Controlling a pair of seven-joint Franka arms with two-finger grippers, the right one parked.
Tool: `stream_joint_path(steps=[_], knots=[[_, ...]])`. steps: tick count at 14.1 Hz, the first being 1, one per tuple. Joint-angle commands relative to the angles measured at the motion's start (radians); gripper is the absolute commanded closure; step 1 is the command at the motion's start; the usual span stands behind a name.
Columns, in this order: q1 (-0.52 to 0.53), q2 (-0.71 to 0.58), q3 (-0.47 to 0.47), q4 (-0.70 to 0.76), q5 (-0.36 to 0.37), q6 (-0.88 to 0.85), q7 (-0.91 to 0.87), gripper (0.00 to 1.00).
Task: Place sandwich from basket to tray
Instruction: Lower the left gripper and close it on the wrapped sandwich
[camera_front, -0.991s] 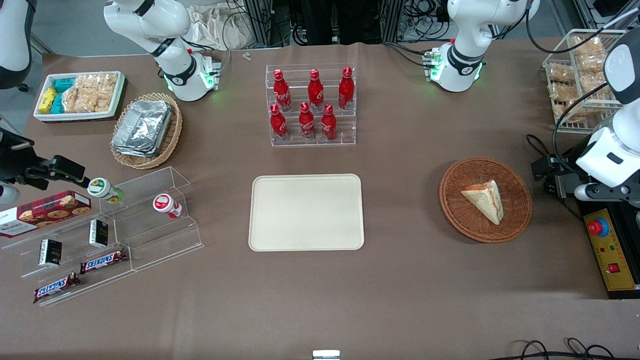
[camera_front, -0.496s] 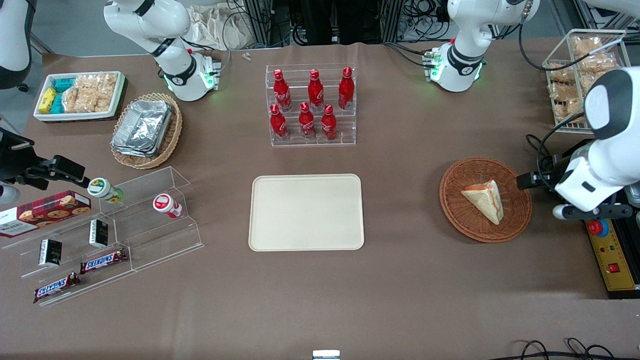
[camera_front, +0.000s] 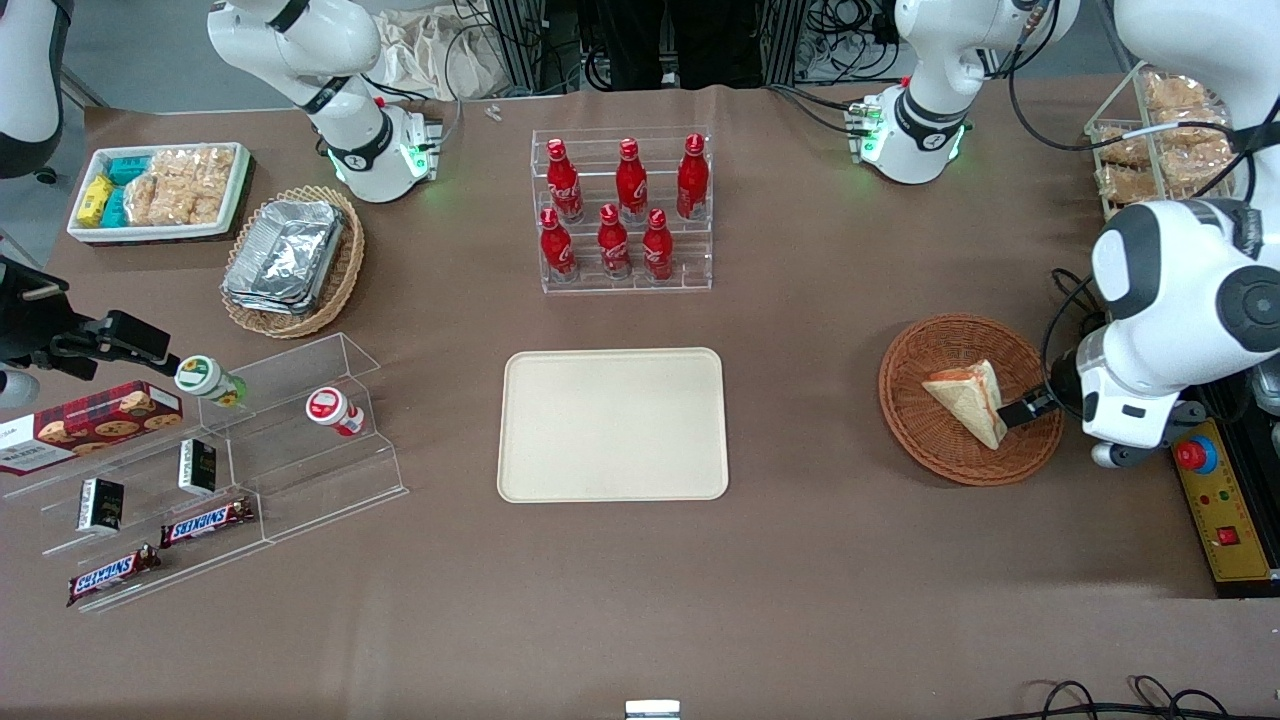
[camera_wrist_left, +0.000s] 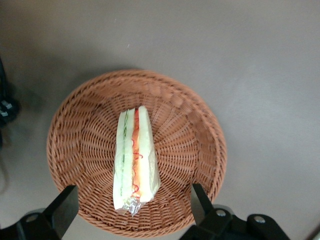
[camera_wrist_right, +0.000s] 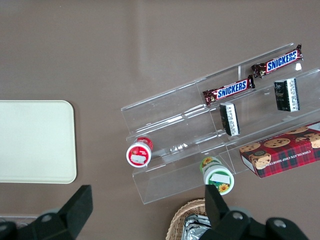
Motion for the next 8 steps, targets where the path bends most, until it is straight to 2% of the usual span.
stream_joint_path(steps=[1, 5, 8], knots=[[0.005, -0.032, -0.004, -0.130, -0.007, 0.107, -0.081, 0.00], [0.006, -0.023, -0.004, -0.261, -0.006, 0.258, -0.089, 0.00], [0.006, -0.001, -0.004, -0.263, -0.009, 0.259, -0.092, 0.00]])
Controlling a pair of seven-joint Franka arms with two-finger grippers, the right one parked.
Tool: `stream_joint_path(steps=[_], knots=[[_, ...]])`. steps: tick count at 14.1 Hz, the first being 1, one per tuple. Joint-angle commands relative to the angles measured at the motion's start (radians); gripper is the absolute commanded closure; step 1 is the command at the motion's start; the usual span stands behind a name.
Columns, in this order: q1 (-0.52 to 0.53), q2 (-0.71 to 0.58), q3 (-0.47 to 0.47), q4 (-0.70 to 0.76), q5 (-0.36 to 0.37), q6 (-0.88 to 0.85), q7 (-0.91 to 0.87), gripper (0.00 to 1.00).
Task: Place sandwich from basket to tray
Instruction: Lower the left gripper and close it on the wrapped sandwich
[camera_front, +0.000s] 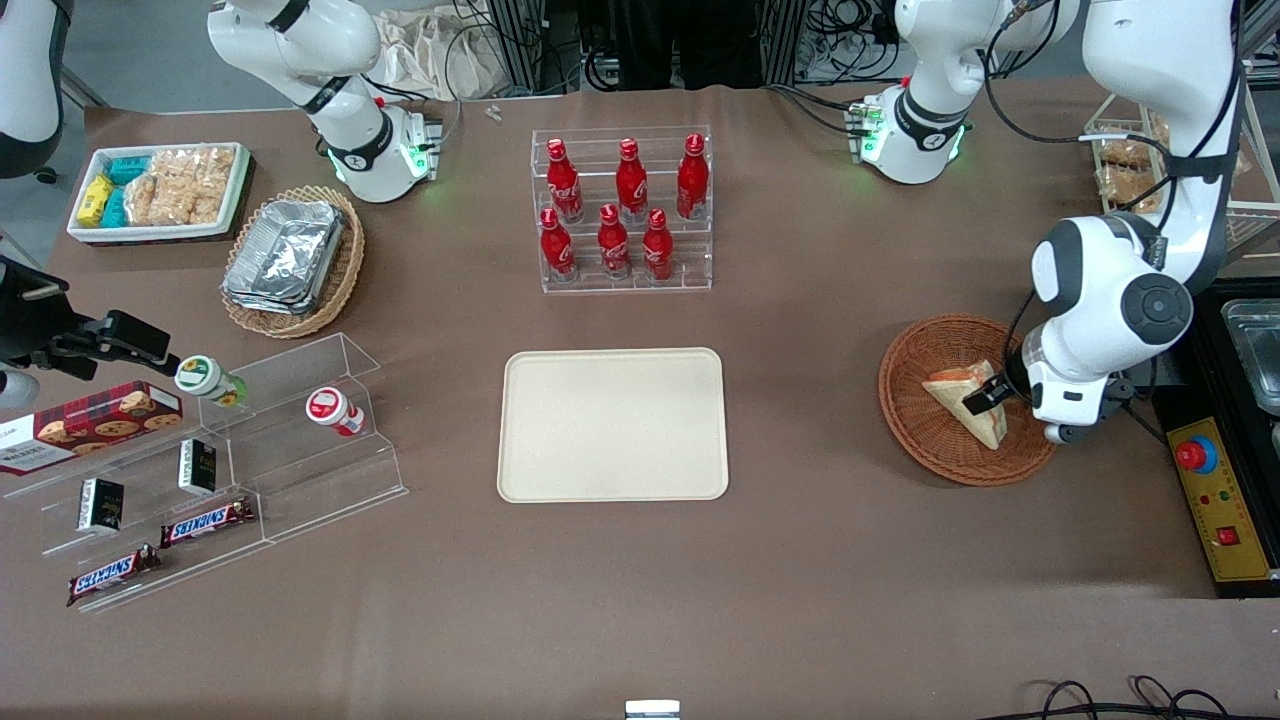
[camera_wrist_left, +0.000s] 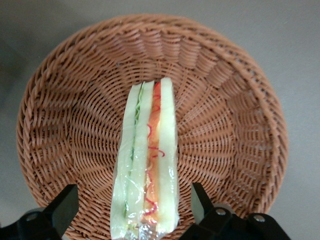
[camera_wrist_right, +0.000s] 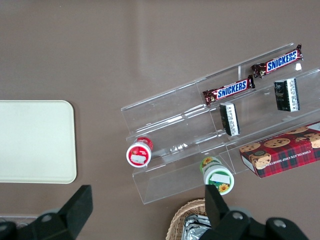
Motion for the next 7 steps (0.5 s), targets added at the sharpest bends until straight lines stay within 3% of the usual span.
stream_joint_path(steps=[1, 6, 7], knots=[[0.006, 0.004, -0.004, -0.018, -0.007, 0.022, -0.018, 0.00], [0.006, 0.048, -0.004, -0.012, -0.009, 0.032, -0.018, 0.02], [0.005, 0.050, -0.004, -0.009, -0.009, 0.032, -0.018, 0.22]])
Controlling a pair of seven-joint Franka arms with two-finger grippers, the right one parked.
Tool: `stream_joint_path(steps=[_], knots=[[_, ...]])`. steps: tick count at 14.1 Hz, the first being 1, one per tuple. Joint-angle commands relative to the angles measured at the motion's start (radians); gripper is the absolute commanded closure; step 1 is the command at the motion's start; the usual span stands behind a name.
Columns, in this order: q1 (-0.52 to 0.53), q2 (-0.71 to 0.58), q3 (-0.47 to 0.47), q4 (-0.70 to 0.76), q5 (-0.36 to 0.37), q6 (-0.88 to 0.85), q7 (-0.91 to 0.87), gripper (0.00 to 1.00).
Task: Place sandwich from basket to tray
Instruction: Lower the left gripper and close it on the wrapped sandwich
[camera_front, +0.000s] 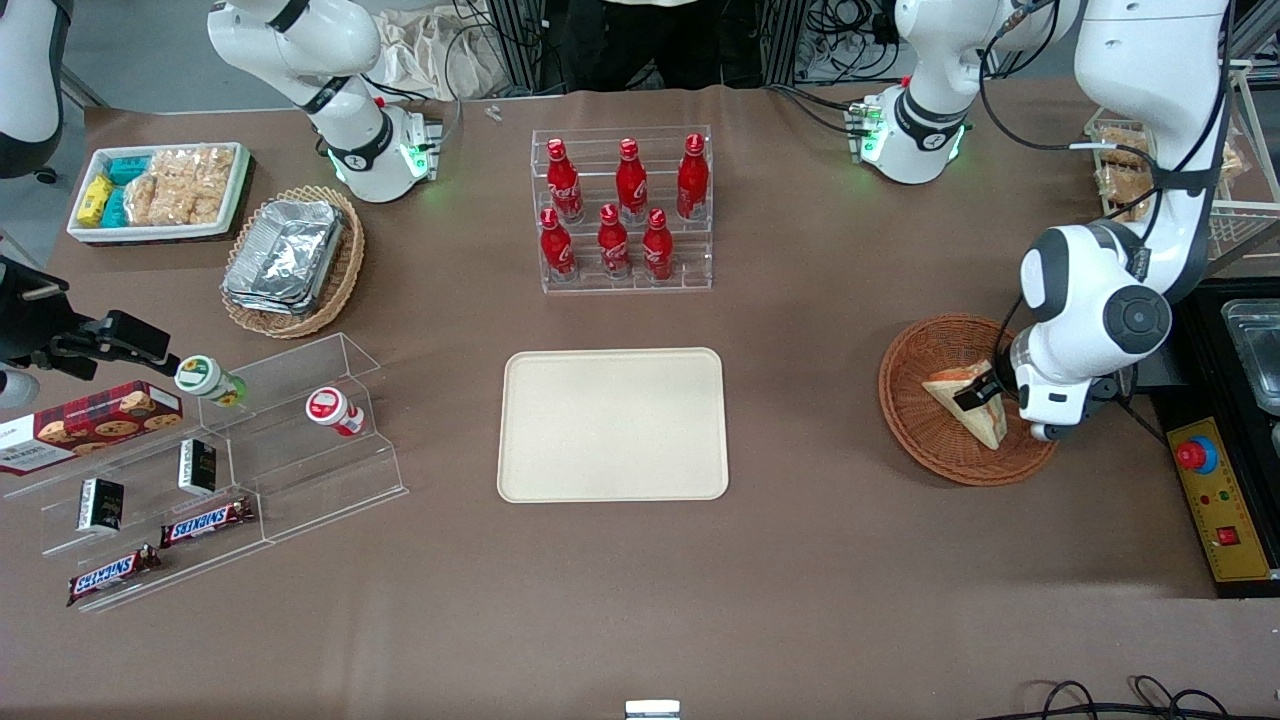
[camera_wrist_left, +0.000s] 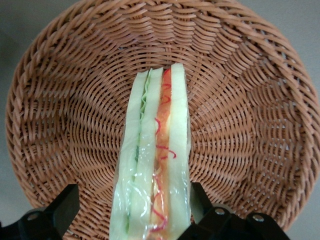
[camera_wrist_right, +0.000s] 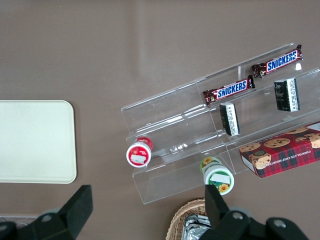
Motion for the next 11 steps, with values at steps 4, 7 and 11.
stream_joint_path(steps=[4, 7, 11], knots=[[0.005, 0.003, -0.004, 0.020, -0.005, 0.006, -0.012, 0.75], [0.005, -0.017, -0.006, 0.126, -0.005, -0.153, -0.012, 0.74], [0.003, -0.020, -0.007, 0.409, 0.004, -0.489, -0.008, 0.74]])
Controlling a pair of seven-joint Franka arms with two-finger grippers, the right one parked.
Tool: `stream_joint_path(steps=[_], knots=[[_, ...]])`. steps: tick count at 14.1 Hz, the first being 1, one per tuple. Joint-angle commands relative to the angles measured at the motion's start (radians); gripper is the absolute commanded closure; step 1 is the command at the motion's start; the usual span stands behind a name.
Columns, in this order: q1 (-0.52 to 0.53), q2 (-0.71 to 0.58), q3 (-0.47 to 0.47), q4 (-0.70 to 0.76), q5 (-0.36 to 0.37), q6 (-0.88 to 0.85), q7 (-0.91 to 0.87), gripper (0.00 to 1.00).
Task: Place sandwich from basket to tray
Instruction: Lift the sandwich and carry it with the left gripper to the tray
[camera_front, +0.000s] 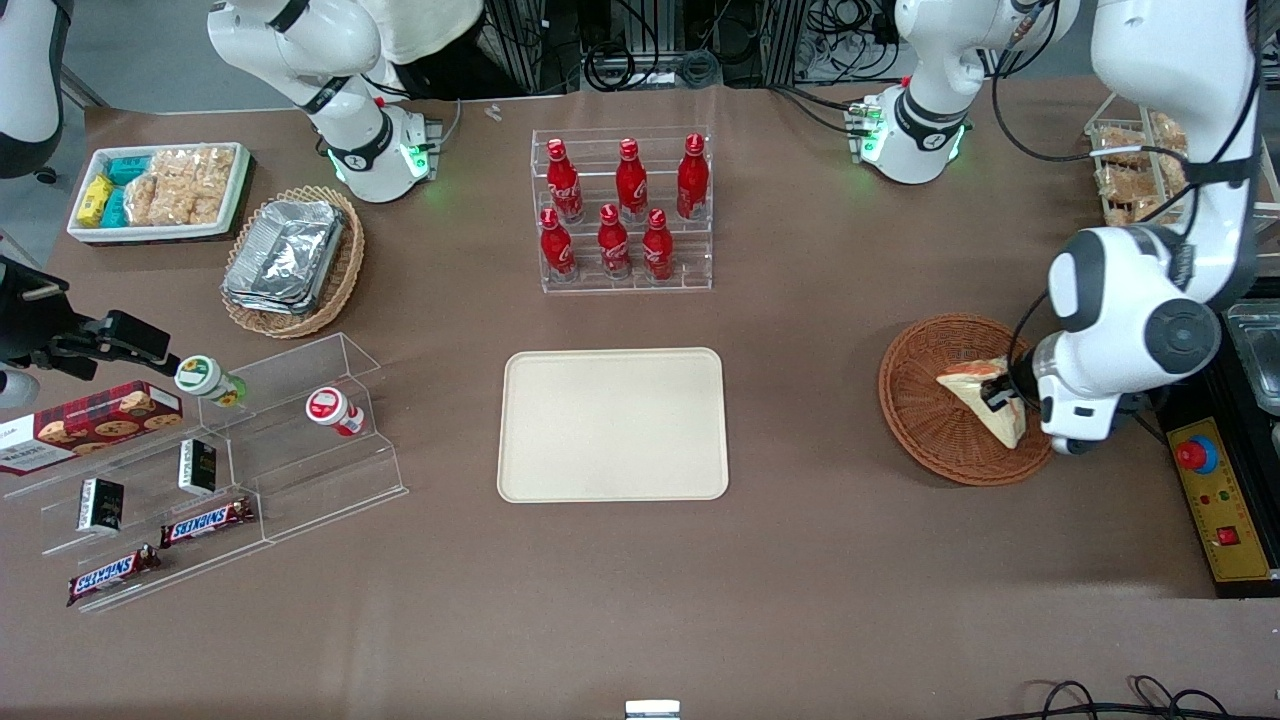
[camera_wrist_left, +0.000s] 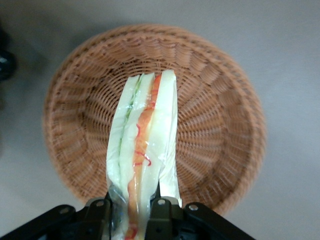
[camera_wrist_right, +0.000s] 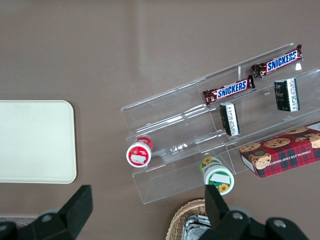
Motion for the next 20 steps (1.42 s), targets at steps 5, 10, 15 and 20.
stream_joint_path(steps=[5, 10, 15, 20], knots=[[-0.034, 0.007, -0.052, 0.387, 0.009, -0.332, -0.013, 0.69], [-0.203, 0.115, -0.098, 0.483, -0.005, -0.320, -0.147, 1.00], [-0.300, 0.295, -0.124, 0.563, -0.093, -0.175, -0.201, 1.00], [-0.376, 0.420, -0.212, 0.567, -0.057, -0.028, -0.202, 1.00]])
